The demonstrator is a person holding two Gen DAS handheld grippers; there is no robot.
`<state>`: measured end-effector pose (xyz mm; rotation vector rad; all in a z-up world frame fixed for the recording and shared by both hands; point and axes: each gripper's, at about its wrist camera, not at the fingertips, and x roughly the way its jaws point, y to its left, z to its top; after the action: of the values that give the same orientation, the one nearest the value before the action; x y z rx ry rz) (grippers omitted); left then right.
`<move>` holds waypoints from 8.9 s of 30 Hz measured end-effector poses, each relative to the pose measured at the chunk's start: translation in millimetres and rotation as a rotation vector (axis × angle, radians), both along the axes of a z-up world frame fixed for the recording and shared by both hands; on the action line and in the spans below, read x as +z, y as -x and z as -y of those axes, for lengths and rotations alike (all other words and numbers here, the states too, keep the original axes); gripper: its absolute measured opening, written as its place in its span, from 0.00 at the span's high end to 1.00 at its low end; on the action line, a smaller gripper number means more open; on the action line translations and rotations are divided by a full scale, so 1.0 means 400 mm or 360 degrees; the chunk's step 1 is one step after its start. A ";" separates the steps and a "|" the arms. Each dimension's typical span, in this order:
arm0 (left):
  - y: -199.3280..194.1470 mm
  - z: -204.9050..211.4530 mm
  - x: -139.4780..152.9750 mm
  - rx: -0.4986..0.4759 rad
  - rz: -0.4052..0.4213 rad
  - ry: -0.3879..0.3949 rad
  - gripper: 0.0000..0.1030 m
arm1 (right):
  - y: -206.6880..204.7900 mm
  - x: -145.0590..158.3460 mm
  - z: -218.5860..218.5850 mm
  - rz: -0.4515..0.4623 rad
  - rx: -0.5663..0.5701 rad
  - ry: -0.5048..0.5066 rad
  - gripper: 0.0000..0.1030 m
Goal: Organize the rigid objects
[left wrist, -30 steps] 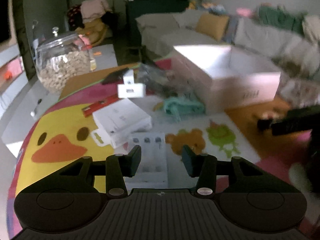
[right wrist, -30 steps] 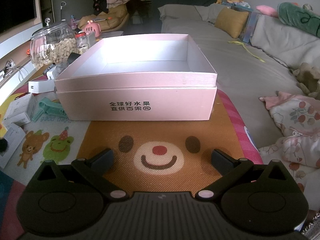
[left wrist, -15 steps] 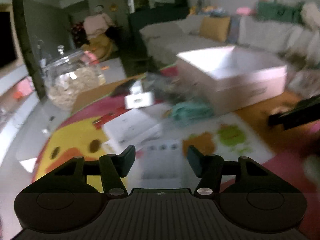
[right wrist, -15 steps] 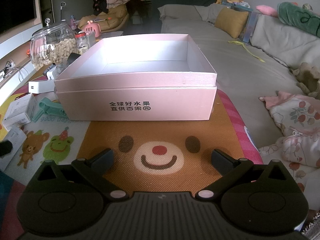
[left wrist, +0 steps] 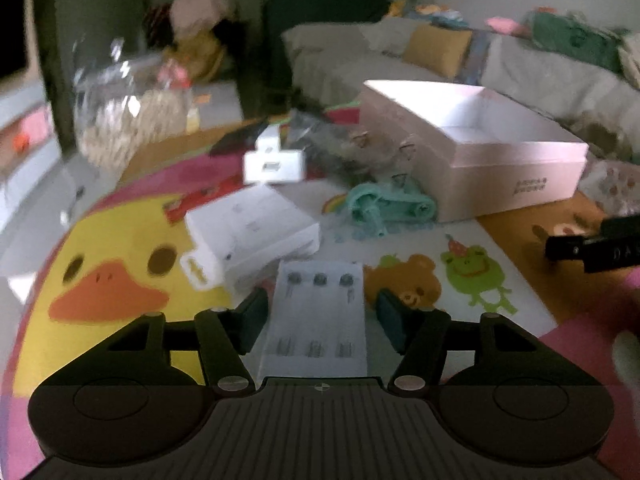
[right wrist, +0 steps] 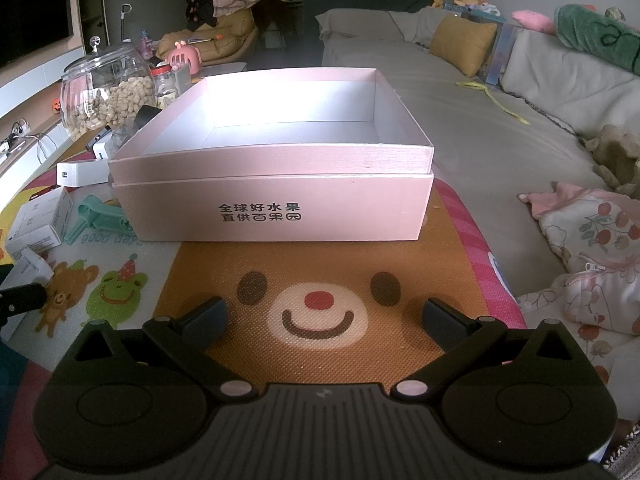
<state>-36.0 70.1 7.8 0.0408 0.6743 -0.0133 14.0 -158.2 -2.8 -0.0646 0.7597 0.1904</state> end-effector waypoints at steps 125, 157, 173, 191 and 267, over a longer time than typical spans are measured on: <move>-0.240 -0.090 0.073 0.0138 0.0043 0.0067 0.50 | 0.094 0.036 -0.068 0.0180 0.0470 -0.0066 0.18; 0.032 -0.170 0.018 0.0170 0.0008 0.0312 0.52 | 0.073 0.110 -0.159 0.0233 0.0655 -0.0008 0.18; 0.050 -0.209 -0.003 0.0193 0.0163 0.0543 0.52 | -0.341 0.124 -0.656 0.0020 0.0836 0.0244 0.24; 0.063 -0.209 -0.005 0.0223 0.0185 0.0615 0.52 | -0.321 0.175 -0.648 -0.0103 0.0837 0.0156 0.91; -0.314 0.310 0.321 -0.0320 0.0306 -0.0020 0.54 | 0.222 0.166 0.197 0.0426 0.0119 -0.0154 0.21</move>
<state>89.5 -53.8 136.4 0.1205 0.4756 -0.1961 -74.8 -236.9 63.5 -0.0257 0.4810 0.2837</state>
